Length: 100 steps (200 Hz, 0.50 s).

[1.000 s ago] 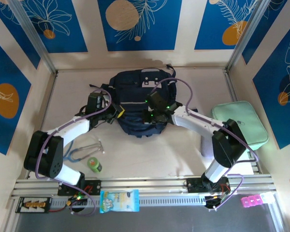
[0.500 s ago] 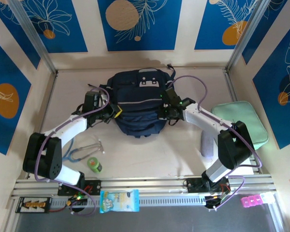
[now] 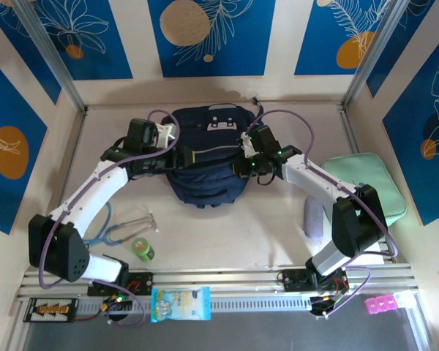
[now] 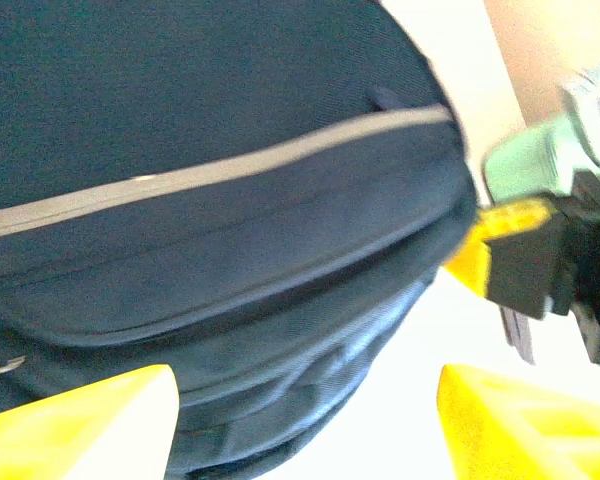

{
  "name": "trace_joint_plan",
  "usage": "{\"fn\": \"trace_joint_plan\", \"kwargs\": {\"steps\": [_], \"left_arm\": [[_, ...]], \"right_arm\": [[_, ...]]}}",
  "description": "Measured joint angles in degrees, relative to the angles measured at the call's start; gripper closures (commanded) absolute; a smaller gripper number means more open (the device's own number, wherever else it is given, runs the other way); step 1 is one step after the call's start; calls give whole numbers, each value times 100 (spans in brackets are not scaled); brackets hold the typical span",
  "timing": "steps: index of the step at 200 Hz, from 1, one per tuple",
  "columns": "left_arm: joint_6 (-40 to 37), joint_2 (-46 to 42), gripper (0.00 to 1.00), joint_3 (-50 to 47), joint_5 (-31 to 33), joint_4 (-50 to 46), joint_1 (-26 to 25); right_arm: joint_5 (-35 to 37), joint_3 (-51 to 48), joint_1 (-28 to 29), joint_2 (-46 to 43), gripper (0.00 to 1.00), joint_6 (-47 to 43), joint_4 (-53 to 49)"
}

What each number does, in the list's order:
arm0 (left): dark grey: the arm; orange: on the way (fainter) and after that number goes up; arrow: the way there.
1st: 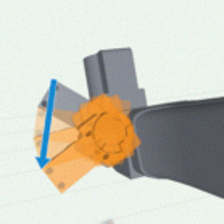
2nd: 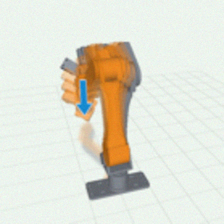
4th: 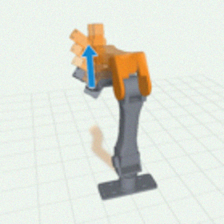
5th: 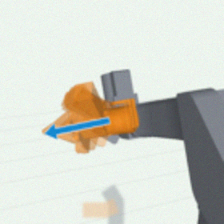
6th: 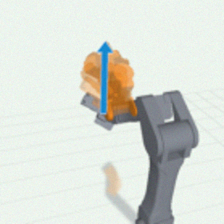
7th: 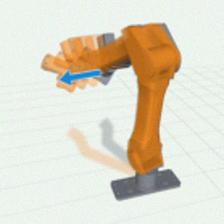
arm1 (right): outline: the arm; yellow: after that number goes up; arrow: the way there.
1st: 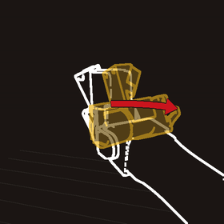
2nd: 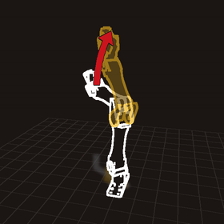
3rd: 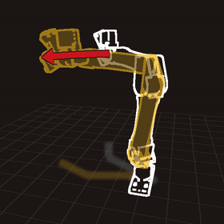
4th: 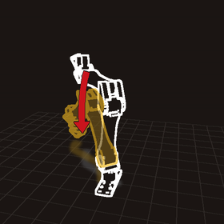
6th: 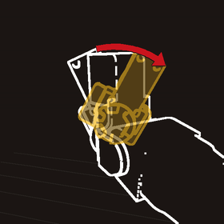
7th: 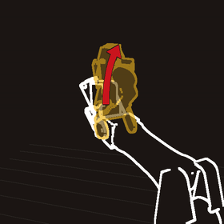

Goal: Pack the student bag
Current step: Zip the student bag at the center of the table.

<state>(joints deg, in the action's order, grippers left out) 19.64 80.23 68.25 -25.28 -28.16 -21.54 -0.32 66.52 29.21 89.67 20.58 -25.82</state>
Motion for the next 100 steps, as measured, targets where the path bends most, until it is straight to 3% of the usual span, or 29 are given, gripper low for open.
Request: {"fn": "trace_joint_plan", "kwargs": {"steps": [59,100], "left_arm": [[-2424,933,44,1268,411,-909,-861],[-3493,1410,51,1545,420,-1342,-1143]], "right_arm": [[-439,0,-122,-46,100,-39,157],[-616,-2,-208,-103,100,-9,234]]}}
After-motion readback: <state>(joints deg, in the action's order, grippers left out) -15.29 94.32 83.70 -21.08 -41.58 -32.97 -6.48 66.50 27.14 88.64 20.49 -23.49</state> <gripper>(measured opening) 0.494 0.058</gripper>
